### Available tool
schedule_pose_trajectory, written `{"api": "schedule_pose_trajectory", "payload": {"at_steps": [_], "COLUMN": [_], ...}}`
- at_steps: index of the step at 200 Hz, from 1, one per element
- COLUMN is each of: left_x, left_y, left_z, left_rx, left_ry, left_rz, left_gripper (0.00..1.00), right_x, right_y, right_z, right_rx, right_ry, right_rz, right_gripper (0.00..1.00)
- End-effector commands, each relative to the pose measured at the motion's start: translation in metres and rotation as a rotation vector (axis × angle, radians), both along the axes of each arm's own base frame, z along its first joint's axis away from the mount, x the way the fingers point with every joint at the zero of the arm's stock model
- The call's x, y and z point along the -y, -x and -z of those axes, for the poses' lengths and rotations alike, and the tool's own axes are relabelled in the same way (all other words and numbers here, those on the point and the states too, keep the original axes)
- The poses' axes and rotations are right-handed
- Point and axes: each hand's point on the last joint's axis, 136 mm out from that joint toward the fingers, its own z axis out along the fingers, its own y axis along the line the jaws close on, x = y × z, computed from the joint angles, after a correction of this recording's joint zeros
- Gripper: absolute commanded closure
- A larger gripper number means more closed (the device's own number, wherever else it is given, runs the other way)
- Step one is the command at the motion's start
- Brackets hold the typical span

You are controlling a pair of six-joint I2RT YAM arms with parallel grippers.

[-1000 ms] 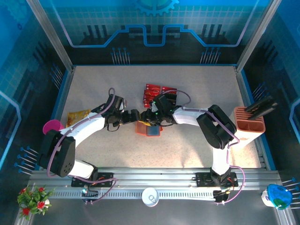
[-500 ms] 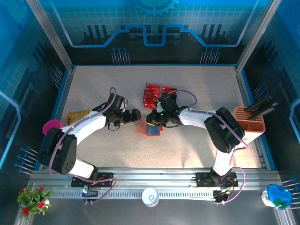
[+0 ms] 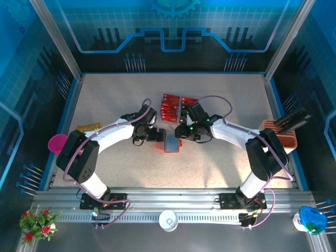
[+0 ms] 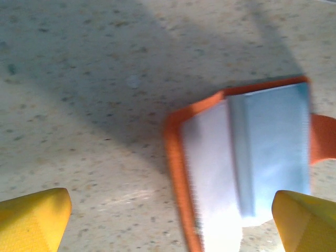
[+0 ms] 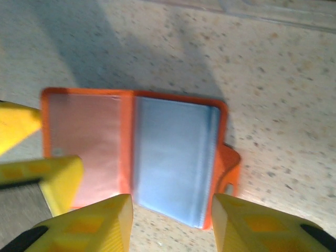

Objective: Put the credit cards into the card holder

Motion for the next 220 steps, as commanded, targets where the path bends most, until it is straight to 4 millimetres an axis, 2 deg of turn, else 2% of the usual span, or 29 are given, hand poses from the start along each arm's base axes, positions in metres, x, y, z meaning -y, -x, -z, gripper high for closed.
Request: {"api": "schedule_pose_trajectory", "payload": {"at_steps": [1,40,61,73,106,152,220], "left_x": [-0.021,-0.023,-0.022,-0.021,-0.02,-0.019,-0.016], "left_y": [0.009,0.011,0.01,0.01,0.011,0.014,0.016], "left_z": [0.012,0.018,0.02,0.021,0.027,0.037,0.05], "left_rx": [-0.03,-0.035,-0.035,-0.037,-0.047,-0.067,-0.098], "left_ry": [-0.11,-0.112,-0.108,-0.105,-0.109,-0.109,-0.106], "left_rz": [-0.015,-0.02,-0.02,-0.017,-0.007,0.006,0.021], "left_gripper": [0.01,0.01,0.01,0.01,0.01,0.01,0.01], "right_x": [0.014,0.012,0.01,0.01,0.02,0.043,0.054], "right_y": [0.008,0.005,0.0,-0.003,-0.004,0.004,0.015], "right_z": [0.016,0.03,0.035,0.035,0.037,0.038,0.045], "right_rx": [-0.028,-0.056,-0.06,-0.059,-0.058,-0.061,-0.083], "right_ry": [0.121,0.119,0.112,0.109,0.12,0.122,0.125], "right_rz": [-0.045,-0.045,-0.03,-0.023,-0.006,0.038,0.066], "right_gripper": [0.55,0.57,0.63,0.7,1.0,1.0,1.0]}}
